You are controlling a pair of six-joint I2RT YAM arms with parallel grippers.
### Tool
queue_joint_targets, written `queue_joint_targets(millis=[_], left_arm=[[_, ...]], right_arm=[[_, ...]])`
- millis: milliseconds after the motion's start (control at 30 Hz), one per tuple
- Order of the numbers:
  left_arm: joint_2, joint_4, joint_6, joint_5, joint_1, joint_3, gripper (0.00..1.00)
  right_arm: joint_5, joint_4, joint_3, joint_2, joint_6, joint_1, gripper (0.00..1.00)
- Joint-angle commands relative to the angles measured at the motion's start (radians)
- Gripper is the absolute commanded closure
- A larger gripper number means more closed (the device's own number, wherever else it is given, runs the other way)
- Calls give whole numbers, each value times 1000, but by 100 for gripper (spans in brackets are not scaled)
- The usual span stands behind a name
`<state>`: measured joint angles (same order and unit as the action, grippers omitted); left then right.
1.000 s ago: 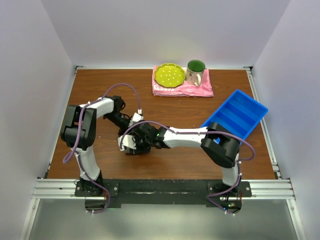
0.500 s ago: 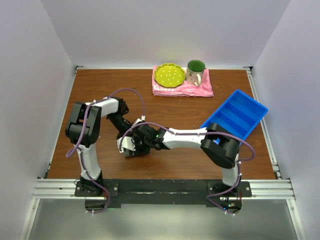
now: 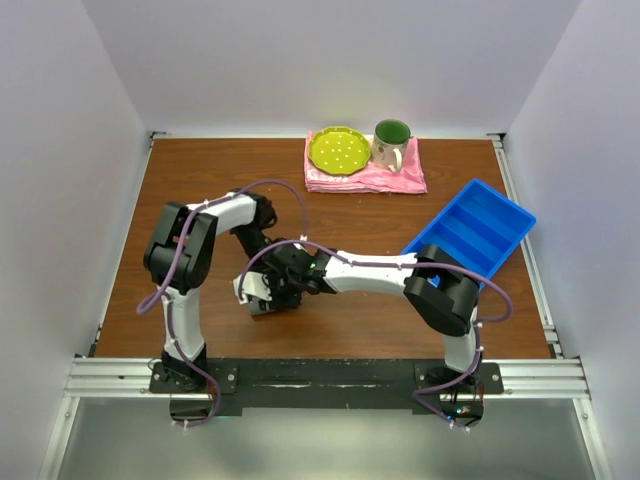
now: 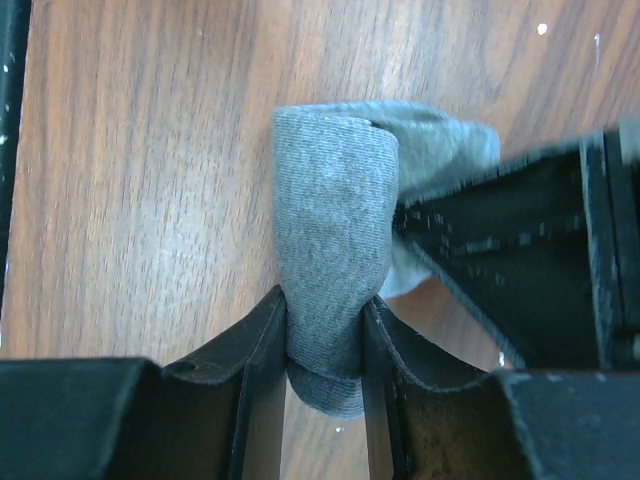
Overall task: Roll the socks
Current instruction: Roll the sock at the center of the board.
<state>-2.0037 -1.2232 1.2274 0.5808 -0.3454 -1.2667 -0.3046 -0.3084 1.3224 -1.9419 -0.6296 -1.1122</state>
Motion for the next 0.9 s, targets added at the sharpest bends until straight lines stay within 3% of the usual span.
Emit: queue_joint_targets(millis=[0, 367, 533, 600, 667, 700, 767, 867], left_arm=[[-96, 298, 9, -110, -81, -52, 100], [-119, 340, 1, -47, -185, -105, 100], [-58, 425, -3, -32, -185, -30, 100], [-20, 497, -23, -32, -185, 13, 85], [9, 549, -46, -27, -184, 35, 77], [37, 594, -48, -22, -182, 53, 60], [66, 646, -75, -12, -182, 67, 57], [130, 770, -112, 1, -178, 93, 41]], right_arm=[[-56, -70, 38, -5, -24, -3, 100], [-59, -110, 35, -49, -33, 5, 100], [-64, -127, 37, -83, -15, 11, 100], [-85, -136, 37, -97, -6, 17, 100], [-91, -141, 31, -101, 4, 23, 100], [-94, -143, 29, -104, 8, 25, 100], [-105, -141, 29, -107, 21, 34, 100], [-123, -140, 38, -117, 48, 46, 100]])
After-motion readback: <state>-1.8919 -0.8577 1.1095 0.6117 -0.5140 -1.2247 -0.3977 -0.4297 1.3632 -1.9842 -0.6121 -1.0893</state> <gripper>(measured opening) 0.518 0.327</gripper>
